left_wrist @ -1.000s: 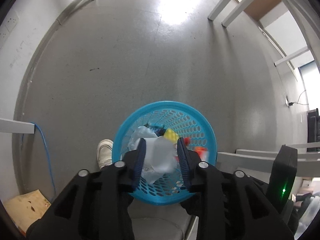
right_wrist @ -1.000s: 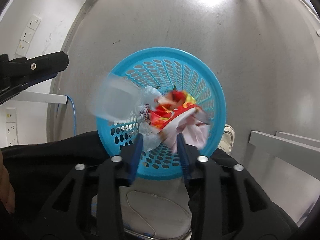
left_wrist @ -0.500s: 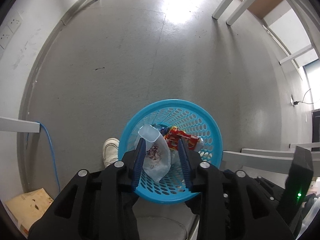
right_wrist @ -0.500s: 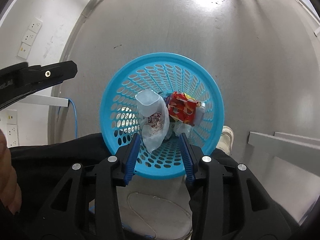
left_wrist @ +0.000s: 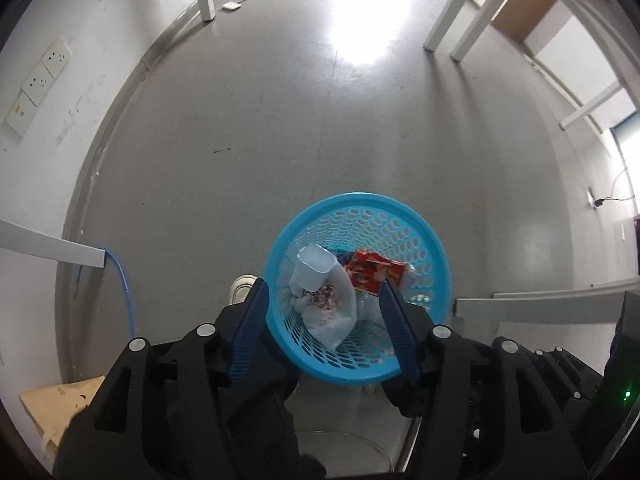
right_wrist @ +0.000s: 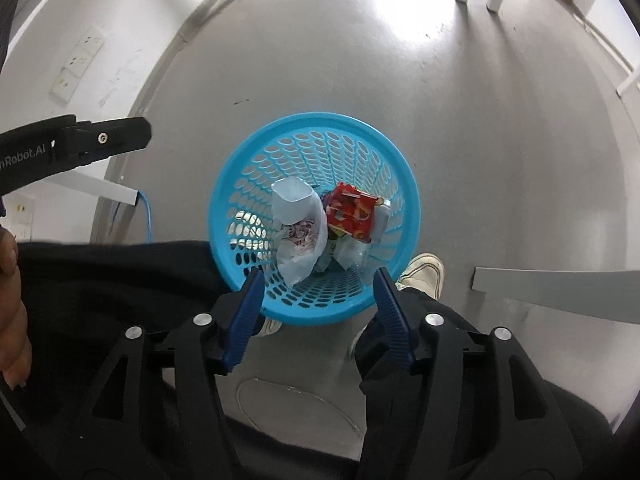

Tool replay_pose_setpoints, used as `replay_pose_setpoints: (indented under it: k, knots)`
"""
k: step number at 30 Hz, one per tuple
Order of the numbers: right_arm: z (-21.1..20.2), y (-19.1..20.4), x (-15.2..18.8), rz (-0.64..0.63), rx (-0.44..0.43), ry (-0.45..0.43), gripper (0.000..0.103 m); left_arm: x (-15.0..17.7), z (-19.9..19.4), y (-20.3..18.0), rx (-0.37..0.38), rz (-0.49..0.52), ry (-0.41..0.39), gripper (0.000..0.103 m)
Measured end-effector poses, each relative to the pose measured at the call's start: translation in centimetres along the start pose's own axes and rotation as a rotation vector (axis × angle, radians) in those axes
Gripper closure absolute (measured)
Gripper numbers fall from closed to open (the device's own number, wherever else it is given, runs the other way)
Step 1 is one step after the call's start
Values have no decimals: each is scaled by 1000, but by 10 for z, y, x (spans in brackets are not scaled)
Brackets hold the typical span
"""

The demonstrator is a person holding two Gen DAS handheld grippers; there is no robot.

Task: Collect trash
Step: 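Raise both grippers back toward the clear bag and white box on the table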

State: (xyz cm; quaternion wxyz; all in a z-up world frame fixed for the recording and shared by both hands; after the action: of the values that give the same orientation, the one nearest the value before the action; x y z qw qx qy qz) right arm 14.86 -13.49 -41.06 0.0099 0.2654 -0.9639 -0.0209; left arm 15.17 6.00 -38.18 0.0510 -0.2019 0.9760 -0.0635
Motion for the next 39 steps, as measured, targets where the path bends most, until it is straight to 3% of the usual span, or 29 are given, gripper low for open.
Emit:
replay_pose_setpoints:
  k: [12, 17, 22, 25, 29, 39]
  knots:
    - [-67, 0, 53, 18, -14, -153, 29, 46, -47, -13, -29, 92, -118, 28]
    - [-94, 5, 71, 9, -34, -201, 20, 67, -71, -12, -15, 108, -165, 15]
    - [-119, 11, 94, -19, -4, -245, 19, 90, -99, -14, -17, 151, -241, 6]
    - [-128, 11, 108, -16, -4, -264, 14, 106, -110, -17, -31, 177, -266, 6]
    - [-151, 20, 126, -42, -21, -319, 9, 128, -127, -23, 6, 213, -280, 6]
    - [-234, 41, 167, -87, 7, -506, 9, 168, -196, -40, 14, 309, -433, 6]
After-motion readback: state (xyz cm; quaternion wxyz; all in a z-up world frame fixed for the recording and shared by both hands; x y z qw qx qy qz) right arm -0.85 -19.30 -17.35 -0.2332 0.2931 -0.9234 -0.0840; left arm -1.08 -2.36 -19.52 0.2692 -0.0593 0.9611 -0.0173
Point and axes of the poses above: each gripper's, at about its wrist camera, not at the fingertips, and z roughly the way its jaws point, y to its left, x to its underside, the point moved 6 cm from there along z, roughly the way its jaws point, and after that the axes turned 11 degrees about y, right-handed, at the moved point
